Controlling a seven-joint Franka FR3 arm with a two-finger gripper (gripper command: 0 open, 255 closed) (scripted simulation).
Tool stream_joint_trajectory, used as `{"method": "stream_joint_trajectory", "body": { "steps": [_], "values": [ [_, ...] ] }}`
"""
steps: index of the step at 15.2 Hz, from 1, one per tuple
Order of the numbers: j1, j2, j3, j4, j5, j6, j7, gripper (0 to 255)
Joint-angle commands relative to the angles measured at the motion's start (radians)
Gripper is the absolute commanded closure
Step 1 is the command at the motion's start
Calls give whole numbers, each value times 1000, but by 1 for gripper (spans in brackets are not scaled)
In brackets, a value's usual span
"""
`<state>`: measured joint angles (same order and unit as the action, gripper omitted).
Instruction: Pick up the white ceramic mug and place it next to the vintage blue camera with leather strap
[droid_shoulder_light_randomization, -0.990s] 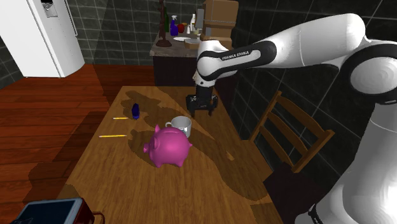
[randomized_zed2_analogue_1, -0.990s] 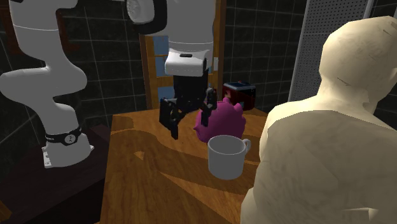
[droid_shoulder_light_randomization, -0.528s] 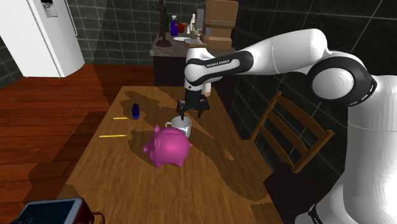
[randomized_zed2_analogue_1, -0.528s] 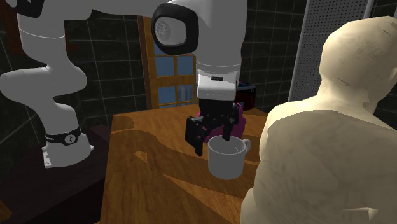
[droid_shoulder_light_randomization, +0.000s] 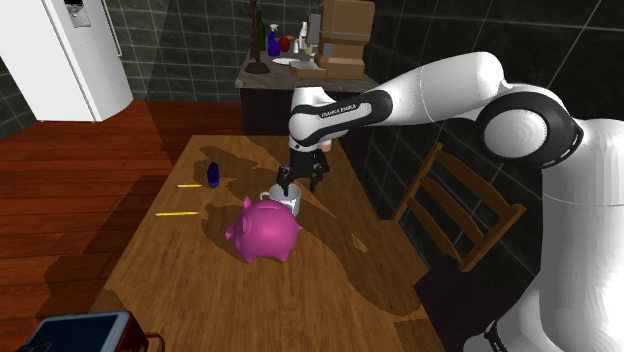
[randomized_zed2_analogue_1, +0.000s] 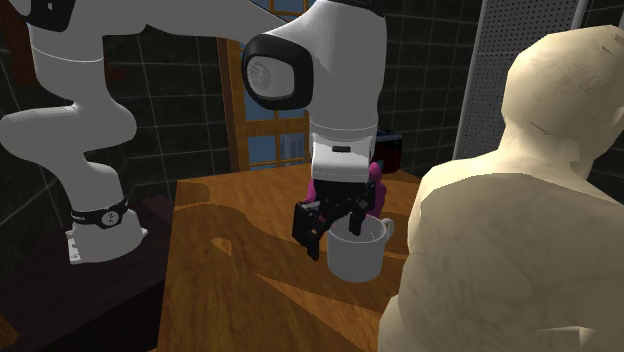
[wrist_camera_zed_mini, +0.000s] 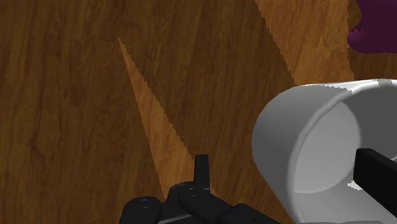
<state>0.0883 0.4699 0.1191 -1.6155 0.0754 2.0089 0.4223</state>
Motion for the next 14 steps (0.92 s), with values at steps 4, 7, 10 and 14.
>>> {"method": "stream_joint_trajectory", "body": {
  "steps": [4, 7, 10, 14],
  "values": [
    [0, 0, 0, 0, 0, 1, 0, 0],
    [0, 0, 0, 0, 0, 1, 0, 255],
    [0, 0, 0, 0, 0, 1, 0, 255],
    [0, 0, 0, 0, 0, 1, 0, 255]
  ]
}}
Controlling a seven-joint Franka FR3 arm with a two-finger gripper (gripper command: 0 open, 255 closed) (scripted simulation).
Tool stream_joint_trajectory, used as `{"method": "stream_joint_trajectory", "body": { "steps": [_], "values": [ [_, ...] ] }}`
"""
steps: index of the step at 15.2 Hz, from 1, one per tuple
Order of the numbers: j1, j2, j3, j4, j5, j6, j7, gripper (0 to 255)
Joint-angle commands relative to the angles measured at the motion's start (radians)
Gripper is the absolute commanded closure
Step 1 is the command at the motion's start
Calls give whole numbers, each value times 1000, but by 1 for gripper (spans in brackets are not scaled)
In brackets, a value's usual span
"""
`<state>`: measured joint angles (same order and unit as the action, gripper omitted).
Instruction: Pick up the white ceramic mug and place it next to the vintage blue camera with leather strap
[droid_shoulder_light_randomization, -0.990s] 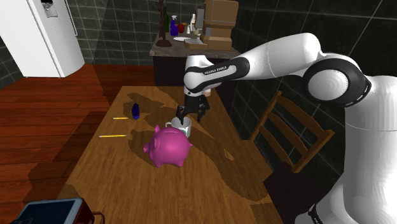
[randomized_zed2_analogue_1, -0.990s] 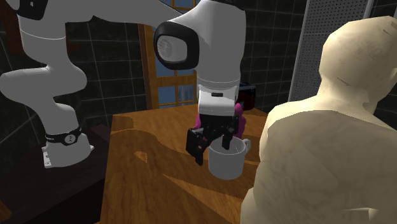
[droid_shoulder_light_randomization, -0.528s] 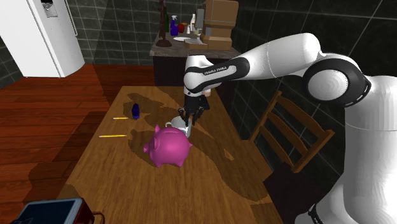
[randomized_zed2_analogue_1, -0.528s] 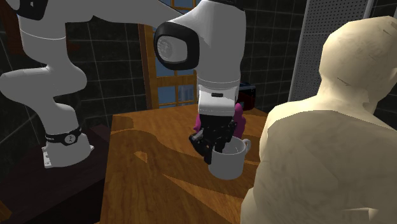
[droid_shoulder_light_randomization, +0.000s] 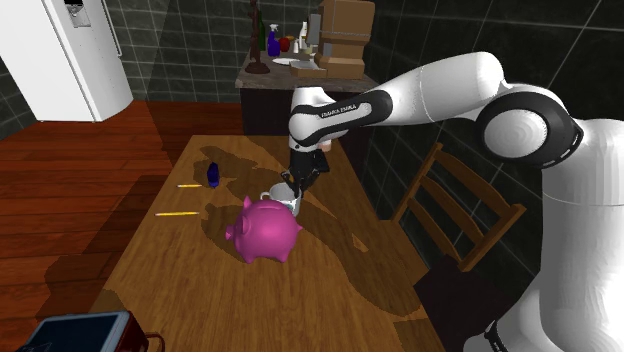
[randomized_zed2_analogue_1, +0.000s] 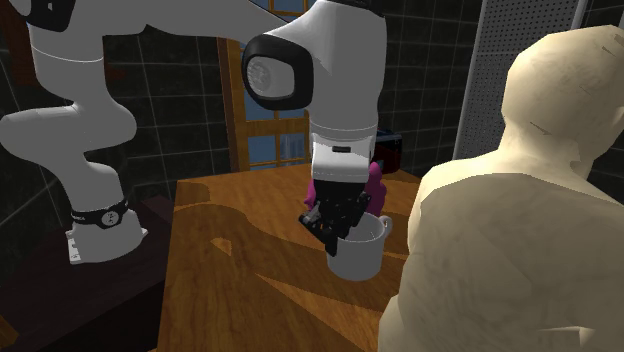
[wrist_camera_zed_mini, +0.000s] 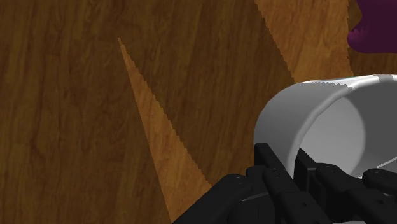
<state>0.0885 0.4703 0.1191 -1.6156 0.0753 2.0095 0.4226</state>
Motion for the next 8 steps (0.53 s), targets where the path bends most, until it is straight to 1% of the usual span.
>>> {"method": "stream_joint_trajectory", "body": {
  "steps": [1, 8],
  "values": [
    [0, -5, 0, 6, 0, -11, 1, 255],
    [-1, -36, 1, 55, 1, -90, 8, 255]
  ]
}}
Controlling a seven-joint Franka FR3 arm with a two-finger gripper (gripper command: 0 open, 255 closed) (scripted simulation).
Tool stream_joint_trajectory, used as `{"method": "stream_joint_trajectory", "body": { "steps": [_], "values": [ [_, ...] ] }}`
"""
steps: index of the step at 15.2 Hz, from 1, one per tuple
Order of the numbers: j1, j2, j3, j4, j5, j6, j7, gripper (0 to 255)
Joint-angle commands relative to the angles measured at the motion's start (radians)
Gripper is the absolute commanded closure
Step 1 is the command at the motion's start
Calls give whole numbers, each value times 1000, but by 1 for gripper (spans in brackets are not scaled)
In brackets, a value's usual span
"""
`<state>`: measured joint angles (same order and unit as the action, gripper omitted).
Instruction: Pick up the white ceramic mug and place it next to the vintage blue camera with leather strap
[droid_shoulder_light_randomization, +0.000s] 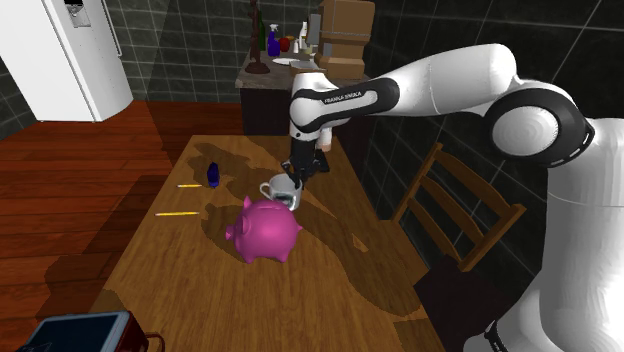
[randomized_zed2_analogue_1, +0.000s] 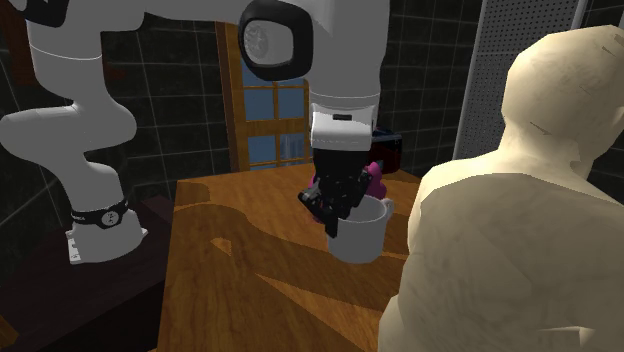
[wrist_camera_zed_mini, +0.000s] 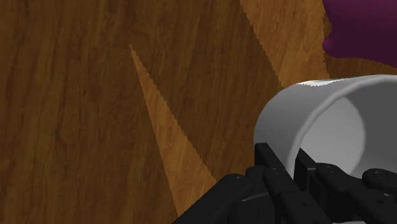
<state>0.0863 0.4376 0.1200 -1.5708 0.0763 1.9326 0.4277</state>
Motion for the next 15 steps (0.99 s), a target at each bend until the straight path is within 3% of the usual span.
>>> {"method": "stream_joint_trajectory", "body": {
  "steps": [1, 15],
  "values": [
    [1, -7, 1, 18, 0, -25, 3, 255],
    [1, -37, 2, 162, -1, -198, 19, 255]
  ]
}}
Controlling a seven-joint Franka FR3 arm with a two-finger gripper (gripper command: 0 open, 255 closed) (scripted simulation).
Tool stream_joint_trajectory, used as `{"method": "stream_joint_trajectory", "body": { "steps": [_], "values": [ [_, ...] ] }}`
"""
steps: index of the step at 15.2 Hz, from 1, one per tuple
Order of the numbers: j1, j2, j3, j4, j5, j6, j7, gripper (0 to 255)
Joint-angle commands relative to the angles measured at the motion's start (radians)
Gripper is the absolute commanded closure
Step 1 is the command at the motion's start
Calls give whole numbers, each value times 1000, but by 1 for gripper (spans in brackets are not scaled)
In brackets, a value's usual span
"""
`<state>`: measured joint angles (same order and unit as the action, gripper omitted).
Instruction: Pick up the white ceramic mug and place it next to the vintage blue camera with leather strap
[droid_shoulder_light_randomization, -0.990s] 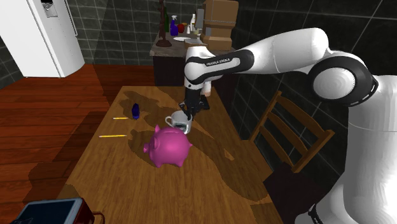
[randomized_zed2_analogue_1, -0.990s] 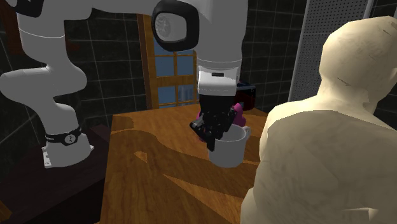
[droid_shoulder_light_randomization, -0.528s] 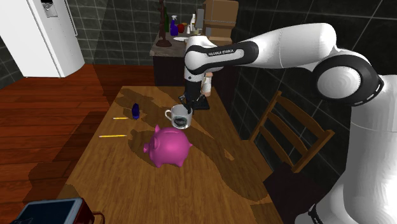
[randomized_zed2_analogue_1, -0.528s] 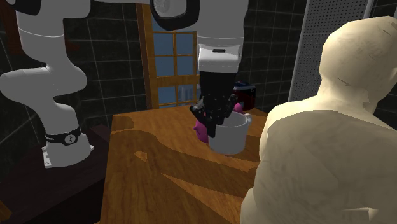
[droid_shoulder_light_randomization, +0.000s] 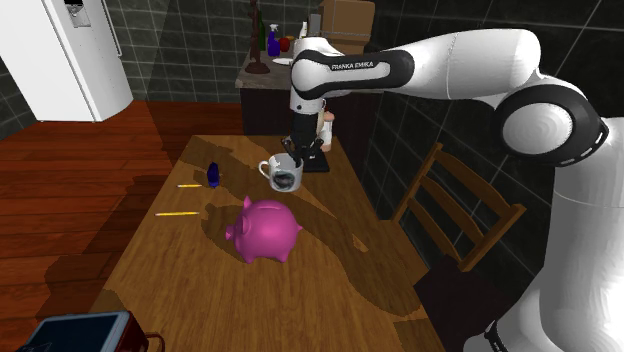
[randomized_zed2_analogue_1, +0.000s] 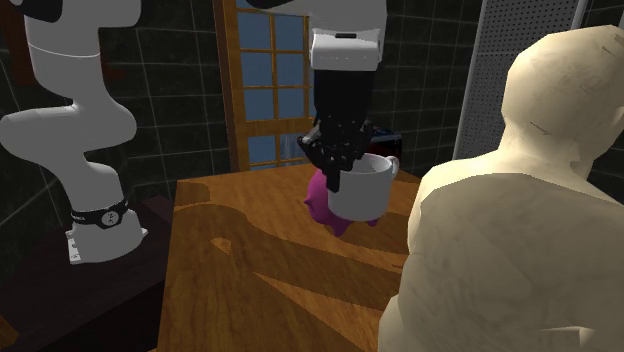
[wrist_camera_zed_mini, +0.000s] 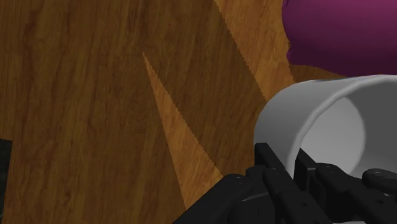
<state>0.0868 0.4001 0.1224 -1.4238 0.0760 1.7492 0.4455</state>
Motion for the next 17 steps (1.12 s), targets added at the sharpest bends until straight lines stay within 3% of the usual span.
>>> {"method": "stream_joint_trajectory", "body": {
  "steps": [1, 17],
  "values": [
    [0, 0, 0, 28, 0, -28, 3, 255],
    [6, 39, 2, 303, -6, -263, 26, 255]
  ]
}}
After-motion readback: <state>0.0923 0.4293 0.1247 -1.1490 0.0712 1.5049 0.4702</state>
